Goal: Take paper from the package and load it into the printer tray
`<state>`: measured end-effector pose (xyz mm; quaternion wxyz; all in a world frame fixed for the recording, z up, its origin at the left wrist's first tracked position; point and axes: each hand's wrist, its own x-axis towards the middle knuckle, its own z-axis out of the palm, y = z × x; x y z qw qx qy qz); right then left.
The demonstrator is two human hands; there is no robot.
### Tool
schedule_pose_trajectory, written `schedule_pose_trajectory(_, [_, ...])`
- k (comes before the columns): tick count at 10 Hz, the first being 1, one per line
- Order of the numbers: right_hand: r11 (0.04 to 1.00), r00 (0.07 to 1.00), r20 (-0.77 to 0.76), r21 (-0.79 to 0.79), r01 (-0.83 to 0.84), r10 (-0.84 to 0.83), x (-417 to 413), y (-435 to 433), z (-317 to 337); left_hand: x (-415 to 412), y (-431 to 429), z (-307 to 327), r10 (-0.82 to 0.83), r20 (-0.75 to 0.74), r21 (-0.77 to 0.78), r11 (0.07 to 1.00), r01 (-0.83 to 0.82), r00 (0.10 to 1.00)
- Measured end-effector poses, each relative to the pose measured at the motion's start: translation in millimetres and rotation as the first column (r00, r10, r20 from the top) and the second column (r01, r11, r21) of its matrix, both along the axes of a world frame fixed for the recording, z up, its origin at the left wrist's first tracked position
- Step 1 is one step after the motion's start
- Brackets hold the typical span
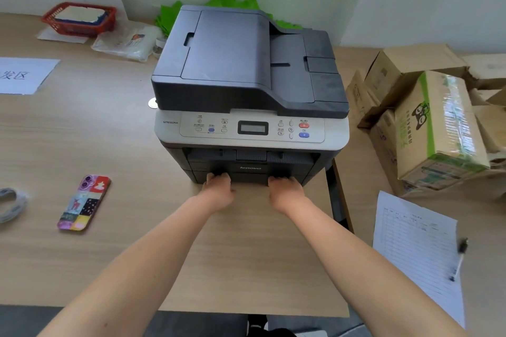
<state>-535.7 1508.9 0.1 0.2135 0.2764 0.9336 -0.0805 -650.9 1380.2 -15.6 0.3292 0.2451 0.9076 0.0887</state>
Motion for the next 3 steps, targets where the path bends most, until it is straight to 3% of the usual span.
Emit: schedule_pose_trajectory(3, [0.995, 0.971, -0.236, -0.096, 0.028, -0.050, 16, -15, 53, 6, -17, 62, -0.109, -0.134, 0.205, 0.969, 0.135, 0.985])
